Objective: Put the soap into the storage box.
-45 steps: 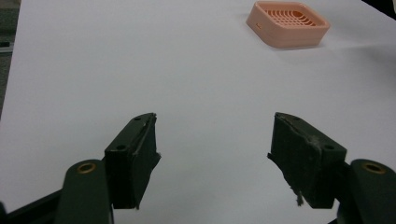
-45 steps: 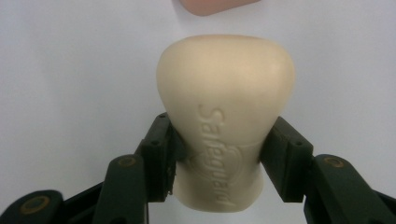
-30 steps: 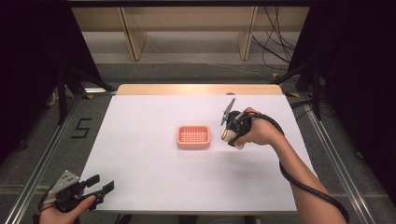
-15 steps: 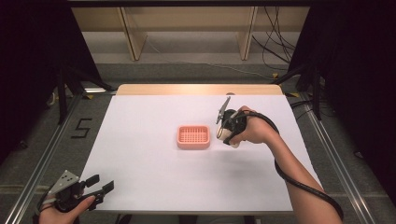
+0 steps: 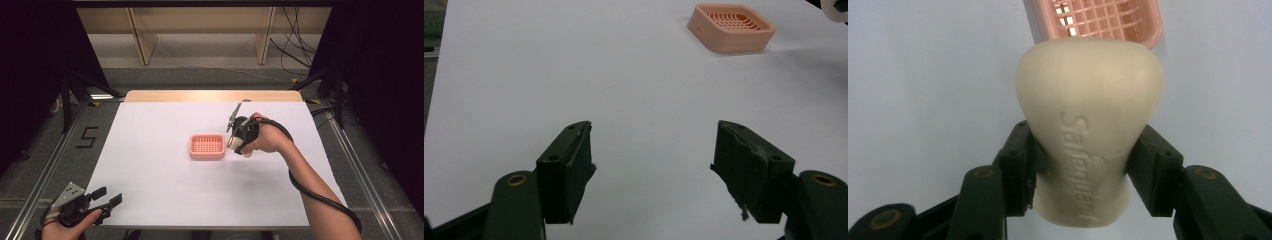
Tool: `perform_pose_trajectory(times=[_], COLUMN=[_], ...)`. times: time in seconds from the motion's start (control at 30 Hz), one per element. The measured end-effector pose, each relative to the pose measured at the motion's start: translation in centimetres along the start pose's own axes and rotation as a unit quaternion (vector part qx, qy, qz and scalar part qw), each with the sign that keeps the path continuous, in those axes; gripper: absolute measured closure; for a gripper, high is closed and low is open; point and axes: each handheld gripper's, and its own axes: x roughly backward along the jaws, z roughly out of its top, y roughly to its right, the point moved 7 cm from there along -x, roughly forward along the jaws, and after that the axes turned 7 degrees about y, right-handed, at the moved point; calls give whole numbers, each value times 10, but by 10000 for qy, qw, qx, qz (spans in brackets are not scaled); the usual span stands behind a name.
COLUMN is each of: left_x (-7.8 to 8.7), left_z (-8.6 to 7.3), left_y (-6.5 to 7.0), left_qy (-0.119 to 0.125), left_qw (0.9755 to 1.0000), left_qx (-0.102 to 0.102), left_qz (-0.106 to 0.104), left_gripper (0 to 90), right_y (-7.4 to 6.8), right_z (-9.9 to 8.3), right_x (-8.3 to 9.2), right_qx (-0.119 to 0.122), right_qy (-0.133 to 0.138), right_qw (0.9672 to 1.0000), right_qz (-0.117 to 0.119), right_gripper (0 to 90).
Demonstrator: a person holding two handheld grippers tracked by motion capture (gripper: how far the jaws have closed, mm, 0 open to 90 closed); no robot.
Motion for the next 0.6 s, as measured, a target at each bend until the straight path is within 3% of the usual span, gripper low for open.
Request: perform_pose_trajectory(times=[0.27,0.3,0.37,0.4,0.43,0.6], left_x=[0,0,0,0,0,0], left_z=[0,0,0,0,0,0], left_y=[0,0,0,0,0,0], left_qy=[15,14,18,17,16,15], left_qw=[10000,10000,10000,10000,10000,10000], left_qx=[9,7,6,8,2,-1], left_qz=[-8,-9,-7,-7,-6,-8], left_gripper=[309,309,309,309,309,309], right_y=[0,1,0,2,0,0], right_z=[5,7,7,9,10,12], right_x=[-1,-2,0,-1,0,0], right_qx=[14,102,0,126,-14,-17], right_qy=[10,73,-1,60,14,7], right_qw=[10000,9999,10000,9999,10000,10000], right_qz=[1,2,-19,-7,-47,-28], right_gripper=[503,503,503,503,503,503])
